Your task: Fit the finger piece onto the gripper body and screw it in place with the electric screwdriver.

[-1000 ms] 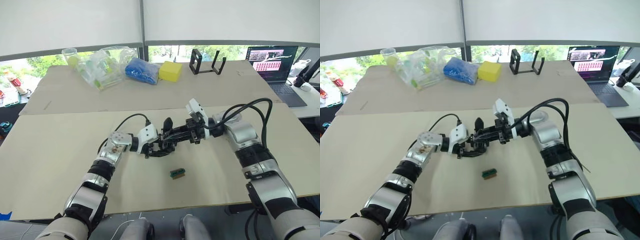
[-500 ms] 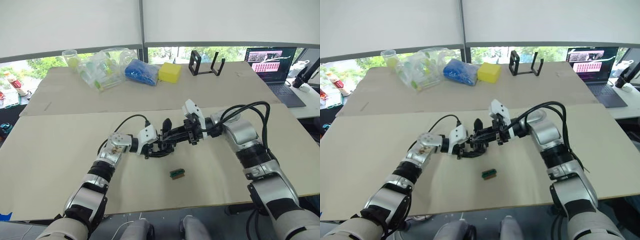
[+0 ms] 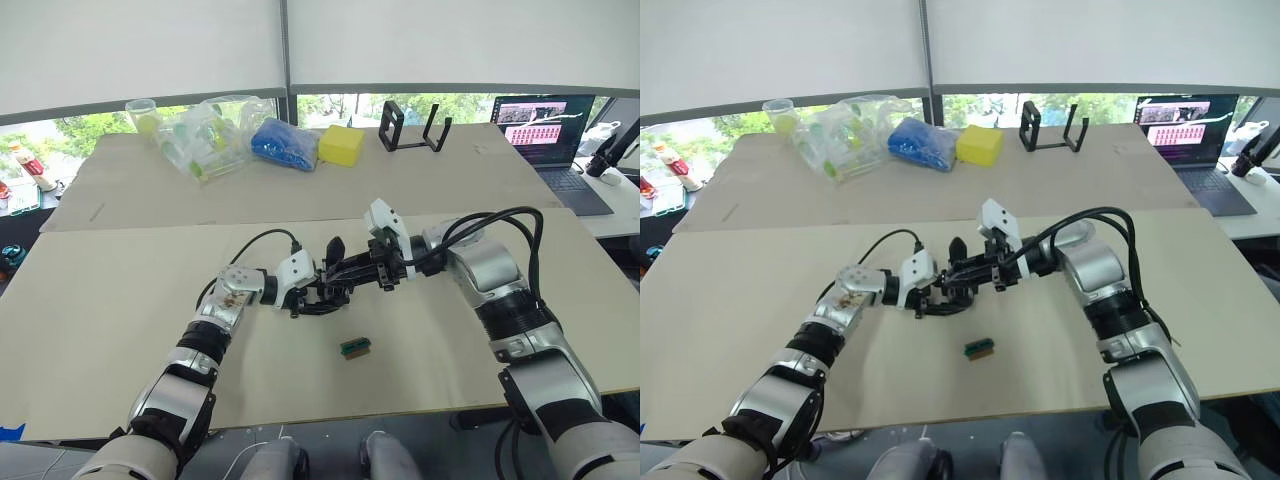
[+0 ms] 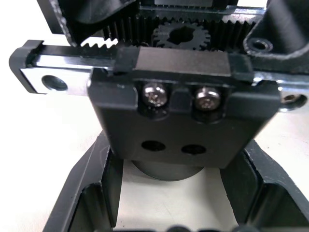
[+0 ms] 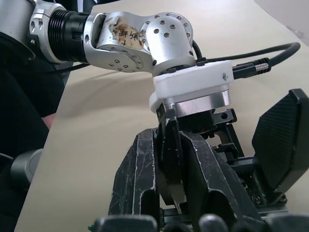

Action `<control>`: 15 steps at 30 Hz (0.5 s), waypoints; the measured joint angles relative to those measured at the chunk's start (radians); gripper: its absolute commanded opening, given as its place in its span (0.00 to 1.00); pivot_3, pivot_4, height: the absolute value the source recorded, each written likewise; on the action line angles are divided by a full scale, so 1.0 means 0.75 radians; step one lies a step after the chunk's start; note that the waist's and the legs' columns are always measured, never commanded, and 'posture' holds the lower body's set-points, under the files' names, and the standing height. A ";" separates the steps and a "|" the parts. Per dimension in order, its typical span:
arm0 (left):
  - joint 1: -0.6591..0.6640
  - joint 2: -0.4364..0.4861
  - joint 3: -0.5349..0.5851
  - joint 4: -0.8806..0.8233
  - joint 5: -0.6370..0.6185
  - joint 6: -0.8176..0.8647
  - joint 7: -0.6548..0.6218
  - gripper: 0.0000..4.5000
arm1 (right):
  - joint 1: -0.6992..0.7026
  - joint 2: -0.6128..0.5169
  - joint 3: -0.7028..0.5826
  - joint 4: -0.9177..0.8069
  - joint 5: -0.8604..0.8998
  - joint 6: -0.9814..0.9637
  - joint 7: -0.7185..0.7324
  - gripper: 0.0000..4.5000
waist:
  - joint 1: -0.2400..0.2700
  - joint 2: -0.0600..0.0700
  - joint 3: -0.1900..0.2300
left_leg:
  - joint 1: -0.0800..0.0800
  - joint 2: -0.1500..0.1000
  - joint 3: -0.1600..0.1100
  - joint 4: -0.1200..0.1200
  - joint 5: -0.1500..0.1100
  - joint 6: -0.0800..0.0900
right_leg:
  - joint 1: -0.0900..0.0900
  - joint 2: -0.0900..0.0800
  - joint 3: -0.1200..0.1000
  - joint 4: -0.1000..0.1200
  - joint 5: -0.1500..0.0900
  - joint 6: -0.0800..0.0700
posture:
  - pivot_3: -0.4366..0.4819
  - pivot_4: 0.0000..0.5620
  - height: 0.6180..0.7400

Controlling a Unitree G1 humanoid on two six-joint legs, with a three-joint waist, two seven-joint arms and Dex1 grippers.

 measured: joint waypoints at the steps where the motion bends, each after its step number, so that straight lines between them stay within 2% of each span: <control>1: -0.001 0.001 0.000 0.000 0.000 0.000 -0.002 0.51 | 0.008 0.003 -0.007 -0.009 0.000 -0.010 -0.010 0.30 | -0.001 0.000 0.000 | 0.000 0.000 0.000 0.000 0.000 0.000 | 0.000 0.000 0.000 0.000 0.000 0.000 | 0.48 0.27 1.00; 3: -0.008 -0.008 -0.007 0.000 -0.001 -0.001 -0.033 0.51 | 0.069 0.002 0.007 -0.011 -0.023 0.001 -0.036 0.45 | 0.004 -0.001 0.002 | -0.004 0.000 -0.001 0.000 0.000 -0.001 | -0.002 0.000 -0.001 0.000 0.000 0.000 | 0.48 0.27 1.00; 5: -0.015 -0.006 -0.003 -0.001 -0.012 -0.014 -0.049 0.51 | 0.100 0.021 -0.016 -0.053 0.005 0.002 -0.034 0.60 | 0.004 0.005 0.005 | -0.014 -0.003 0.002 0.003 0.001 -0.001 | -0.013 0.000 0.001 0.002 0.000 0.000 | 0.48 0.27 1.00; 8: -0.019 -0.007 -0.001 0.001 -0.018 -0.021 -0.057 0.51 | 0.120 0.002 -0.017 -0.126 0.003 0.005 -0.038 0.61 | 0.006 0.005 0.006 | -0.026 -0.003 0.001 0.009 0.002 -0.001 | -0.022 0.001 -0.003 0.004 0.001 -0.001 | 0.48 0.27 1.00; 15: -0.026 -0.028 -0.001 0.019 -0.019 -0.025 -0.056 0.51 | 0.170 -0.050 -0.052 -0.261 0.006 0.003 -0.088 0.61 | 0.014 0.004 0.007 | -0.027 -0.006 0.001 0.010 0.002 0.001 | -0.021 0.003 -0.006 0.003 0.001 -0.001 | 0.48 0.27 1.00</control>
